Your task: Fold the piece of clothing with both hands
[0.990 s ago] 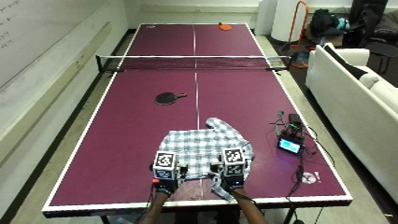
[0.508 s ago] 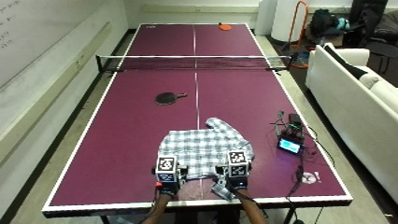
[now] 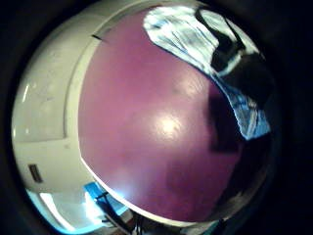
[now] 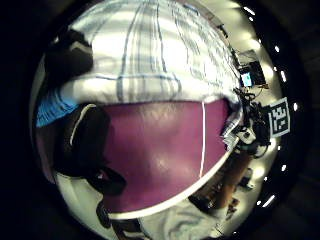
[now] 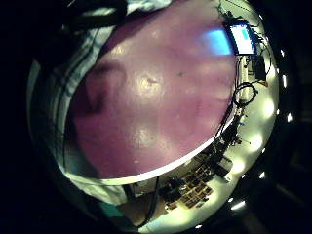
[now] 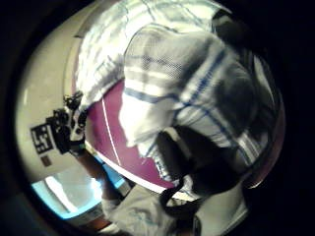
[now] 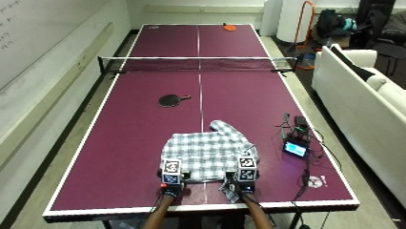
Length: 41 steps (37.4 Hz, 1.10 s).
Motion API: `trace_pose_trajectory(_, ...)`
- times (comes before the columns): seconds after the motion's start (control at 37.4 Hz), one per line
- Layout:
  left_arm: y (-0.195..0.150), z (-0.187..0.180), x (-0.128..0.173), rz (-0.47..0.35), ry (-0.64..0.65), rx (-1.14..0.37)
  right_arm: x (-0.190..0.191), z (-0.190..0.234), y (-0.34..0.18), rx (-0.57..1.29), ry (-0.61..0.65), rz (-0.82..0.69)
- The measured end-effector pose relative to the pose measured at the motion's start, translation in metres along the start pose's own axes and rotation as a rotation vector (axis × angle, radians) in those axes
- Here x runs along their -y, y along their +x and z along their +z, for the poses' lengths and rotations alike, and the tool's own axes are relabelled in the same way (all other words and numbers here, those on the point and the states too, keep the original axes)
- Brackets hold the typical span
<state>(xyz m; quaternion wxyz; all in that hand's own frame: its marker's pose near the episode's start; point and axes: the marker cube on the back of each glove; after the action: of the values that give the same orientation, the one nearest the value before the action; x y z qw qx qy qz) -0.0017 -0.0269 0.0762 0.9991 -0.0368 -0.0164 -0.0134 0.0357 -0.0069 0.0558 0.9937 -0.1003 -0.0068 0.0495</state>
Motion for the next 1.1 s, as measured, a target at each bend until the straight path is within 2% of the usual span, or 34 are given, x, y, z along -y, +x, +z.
trace_pose_trajectory(0.08, -0.001, -0.002, 0.014, 0.003, 0.174, 0.086, 0.01, -0.007, 0.005, -0.055, 0.187, 0.002)
trace_pose_trajectory(0.13, -0.002, 0.012, 0.028, 0.017, 0.233, 0.115, 0.019, -0.008, 0.009, -0.094, 0.285, -0.023)
trace_pose_trajectory(0.21, -0.006, 0.053, 0.044, 0.041, 0.219, 0.119, 0.038, 0.008, 0.016, -0.127, 0.296, -0.075)
trace_pose_trajectory(0.29, -0.01, 0.061, 0.041, 0.082, 0.204, 0.057, 0.04, 0.01, 0.025, -0.143, 0.245, -0.124)
trace_pose_trajectory(0.35, -0.012, 0.05, 0.033, 0.12, 0.188, -0.012, 0.025, -0.008, 0.03, -0.144, 0.206, -0.158)
trace_pose_trajectory(0.45, -0.016, 0.011, 0.007, 0.18, 0.098, -0.159, 0.034, -0.025, 0.042, -0.116, 0.156, -0.222)
trace_pose_trajectory(0.59, -0.027, -0.053, -0.012, 0.209, 0.024, -0.225, 0.023, -0.094, 0.04, -0.03, 0.169, -0.27)
trace_pose_trajectory(0.7, -0.035, -0.076, -0.001, 0.201, 0.005, -0.157, 0.033, -0.134, 0.028, 0.026, 0.225, -0.258)
trace_pose_trajectory(0.8, -0.04, -0.089, 0.028, 0.135, 0.015, -0.079, 0.075, -0.152, 0.006, 0.043, 0.256, -0.215)
trace_pose_trajectory(0.86, -0.043, -0.09, 0.045, 0.093, 0.018, -0.038, 0.091, -0.159, -0.005, 0.026, 0.269, -0.183)
trace_pose_trajectory(0.99, -0.045, -0.079, 0.085, 0.021, 0.013, 0.045, 0.091, -0.177, -0.033, 0.009, 0.258, -0.112)
trace_pose_trajectory(1.1, -0.033, -0.099, 0.071, 0.06, -0.061, 0.007, 0.124, -0.164, -0.039, -0.065, 0.287, -0.059)
